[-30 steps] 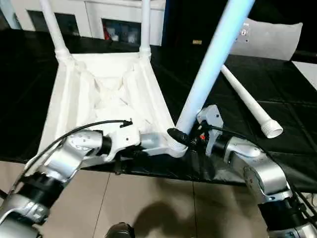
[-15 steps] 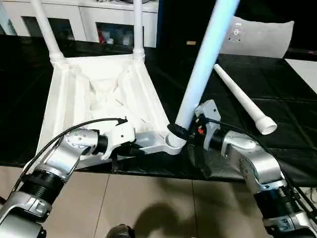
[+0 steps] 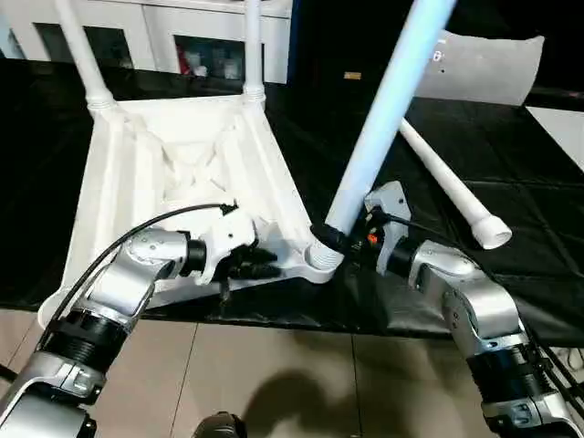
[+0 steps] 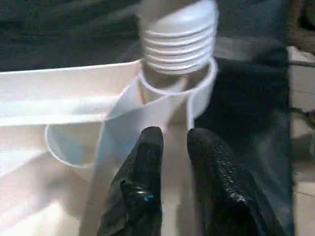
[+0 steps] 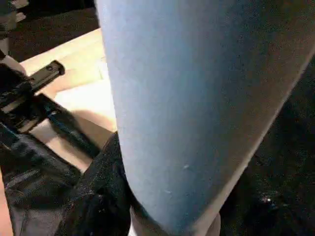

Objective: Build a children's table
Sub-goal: Insert table leg to table base

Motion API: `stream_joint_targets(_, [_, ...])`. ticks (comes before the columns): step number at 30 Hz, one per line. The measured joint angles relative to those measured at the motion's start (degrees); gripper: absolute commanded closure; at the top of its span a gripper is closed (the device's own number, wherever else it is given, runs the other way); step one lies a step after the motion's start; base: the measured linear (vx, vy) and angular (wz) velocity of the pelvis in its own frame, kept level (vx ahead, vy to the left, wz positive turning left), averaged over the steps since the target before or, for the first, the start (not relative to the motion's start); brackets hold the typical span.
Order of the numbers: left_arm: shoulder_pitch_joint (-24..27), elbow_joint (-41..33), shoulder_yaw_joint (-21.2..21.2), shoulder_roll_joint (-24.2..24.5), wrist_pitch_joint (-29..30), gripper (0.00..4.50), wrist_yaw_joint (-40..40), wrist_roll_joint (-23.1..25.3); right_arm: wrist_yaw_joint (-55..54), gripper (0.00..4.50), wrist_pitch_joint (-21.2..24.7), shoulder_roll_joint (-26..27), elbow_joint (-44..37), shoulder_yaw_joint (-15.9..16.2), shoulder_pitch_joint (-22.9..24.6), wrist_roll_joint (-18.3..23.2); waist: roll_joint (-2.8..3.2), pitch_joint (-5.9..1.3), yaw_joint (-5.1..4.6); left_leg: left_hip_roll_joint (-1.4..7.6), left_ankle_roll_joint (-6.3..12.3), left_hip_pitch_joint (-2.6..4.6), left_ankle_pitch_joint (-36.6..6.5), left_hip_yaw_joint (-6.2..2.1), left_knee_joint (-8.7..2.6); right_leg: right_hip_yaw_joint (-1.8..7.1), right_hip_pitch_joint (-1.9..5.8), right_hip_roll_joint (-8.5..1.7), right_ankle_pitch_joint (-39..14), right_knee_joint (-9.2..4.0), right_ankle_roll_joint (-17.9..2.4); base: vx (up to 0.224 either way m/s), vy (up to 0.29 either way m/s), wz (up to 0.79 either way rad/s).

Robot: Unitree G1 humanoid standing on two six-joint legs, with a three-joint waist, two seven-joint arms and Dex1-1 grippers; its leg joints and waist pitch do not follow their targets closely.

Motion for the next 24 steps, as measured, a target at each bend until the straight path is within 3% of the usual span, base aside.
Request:
stream_joint_targets(7, [0.4, -2.2, -0.2, -0.1, 4.5, 3.11, 1.2, 0.8, -0.1, 2.6, 0.0, 0.0, 0.0, 0.0, 0.1, -0.1, 0.0, 0.0, -0.22, 0.02, 0.0, 0.02, 0.0, 0.0, -0.01, 0.0, 0.01, 0.02, 0.0, 0.0, 0.0, 0.0, 0.0, 0.0])
stream_joint_targets(8, [0.4, -2.4, -0.2, -0.2, 4.9, 3.4, 1.5, 0.7, -0.1, 2.6, 0.0, 0.0, 0.0, 0.0, 0.1, -0.1, 0.0, 0.0, -0.22, 0.02, 0.0, 0.03, 0.0, 0.0, -0.01, 0.01, 0.01, 0.02, 0.0, 0.0, 0.0, 0.0, 0.0, 0.0])
stream_joint_targets(13, [0.5, -2.4, -0.5, -0.6, 4.3, 3.6, 2.3, 1.7, -0.1, 2.6, 0.0, 0.0, 0.0, 0.0, 0.1, -0.3, 0.0, 0.0, -0.15, 0.03, 0.0, 0.07, 0.0, 0.0, -0.01, -0.02, 0.03, 0.02, 0.0, 0.02, 0.0, 0.0, 0.0, 0.0])
stream_joint_targets(14, [0.5, -2.5, -0.5, -0.5, 4.5, 3.86, 2.4, 1.7, -0.1, 2.6, 0.0, 0.0, 0.0, 0.1, 0.1, -0.3, 0.0, 0.0, -0.19, 0.04, -0.01, 0.08, 0.0, -0.01, -0.01, -0.02, 0.02, 0.02, 0.0, 0.01, 0.0, 0.0, 0.0, 0.0])
stream_joint_targets(17, [1.0, -4.0, -0.8, 0.4, 5.5, 3.89, 1.7, 1.7, 0.0, 2.6, 0.0, 0.0, 0.0, 0.1, 0.1, -0.3, 0.0, 0.0, -0.27, 0.05, -0.01, 0.09, 0.0, -0.01, -0.01, -0.03, -0.01, 0.02, 0.0, 0.02, 0.0, 0.0, 0.0, 0.0])
stream_joint_targets(19, [1.1, -4.6, -1.0, 0.8, 5.8, 4.28, 1.4, 1.9, 0.0, 2.6, 0.1, 0.0, 0.0, 0.1, 0.1, -0.3, 0.0, 0.0, -0.34, 0.06, -0.01, 0.1, 0.0, -0.01, -0.01, -0.03, -0.04, 0.02, 0.0, 0.02, 0.0, 0.0, 0.0, 0.0])
stream_joint_targets(24, [1.4, -5.1, -1.0, 0.4, 6.0, 4.37, 1.4, 1.9, 0.0, 2.6, 0.0, 0.0, 0.0, 0.0, 0.1, -0.4, 0.0, -0.01, -0.24, 0.06, -0.01, 0.11, 0.0, 0.0, -0.04, -0.04, -0.04, 0.02, 0.0, 0.01, 0.0, 0.0, 0.0, 0.0])
